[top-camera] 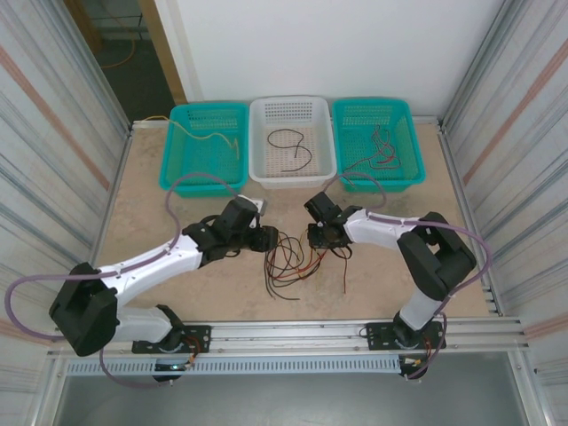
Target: Untangle the cables
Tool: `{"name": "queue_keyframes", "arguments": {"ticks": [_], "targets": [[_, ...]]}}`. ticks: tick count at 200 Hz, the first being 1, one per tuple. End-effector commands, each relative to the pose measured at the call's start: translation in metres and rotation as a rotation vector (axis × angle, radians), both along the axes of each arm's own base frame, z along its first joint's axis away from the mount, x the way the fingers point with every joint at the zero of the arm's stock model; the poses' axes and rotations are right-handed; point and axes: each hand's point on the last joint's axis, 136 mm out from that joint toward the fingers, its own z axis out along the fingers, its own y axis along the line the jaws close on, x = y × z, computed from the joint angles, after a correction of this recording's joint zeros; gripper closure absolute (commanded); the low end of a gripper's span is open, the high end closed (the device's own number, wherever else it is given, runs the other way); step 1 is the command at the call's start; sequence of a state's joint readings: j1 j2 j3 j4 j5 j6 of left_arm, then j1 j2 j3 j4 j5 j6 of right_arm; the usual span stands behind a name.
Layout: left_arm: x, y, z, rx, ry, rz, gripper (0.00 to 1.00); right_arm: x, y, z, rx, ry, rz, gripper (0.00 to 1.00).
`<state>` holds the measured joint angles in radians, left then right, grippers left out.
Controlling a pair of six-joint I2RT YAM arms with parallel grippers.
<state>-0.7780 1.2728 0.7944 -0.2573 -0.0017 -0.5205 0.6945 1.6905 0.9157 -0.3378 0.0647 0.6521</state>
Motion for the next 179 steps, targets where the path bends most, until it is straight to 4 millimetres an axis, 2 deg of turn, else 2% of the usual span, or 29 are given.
{"name": "queue_keyframes", "arguments": {"ticks": [1, 27, 68, 104, 135, 179], "targets": [[0.006, 0.002, 0.016, -0.005, -0.047, 0.011, 0.45, 0.007, 0.002, 0.003, -0.004, -0.019, -0.009, 0.89], [0.007, -0.001, 0.019, -0.014, -0.055, -0.002, 0.44, 0.007, 0.000, 0.020, 0.008, -0.059, -0.012, 1.00], [0.009, -0.016, 0.022, -0.063, -0.055, -0.041, 0.44, 0.004, 0.012, 0.086, 0.114, -0.203, 0.050, 1.00], [0.013, -0.036, 0.039, -0.115, -0.104, -0.094, 0.42, -0.003, 0.018, 0.143, 0.232, -0.336, 0.074, 1.00], [0.015, -0.057, 0.055, -0.161, -0.146, -0.149, 0.41, -0.009, 0.020, 0.183, 0.322, -0.430, 0.081, 1.00], [0.016, -0.076, 0.061, -0.227, -0.155, -0.187, 0.41, -0.015, 0.016, 0.230, 0.451, -0.534, 0.054, 1.00]]}}
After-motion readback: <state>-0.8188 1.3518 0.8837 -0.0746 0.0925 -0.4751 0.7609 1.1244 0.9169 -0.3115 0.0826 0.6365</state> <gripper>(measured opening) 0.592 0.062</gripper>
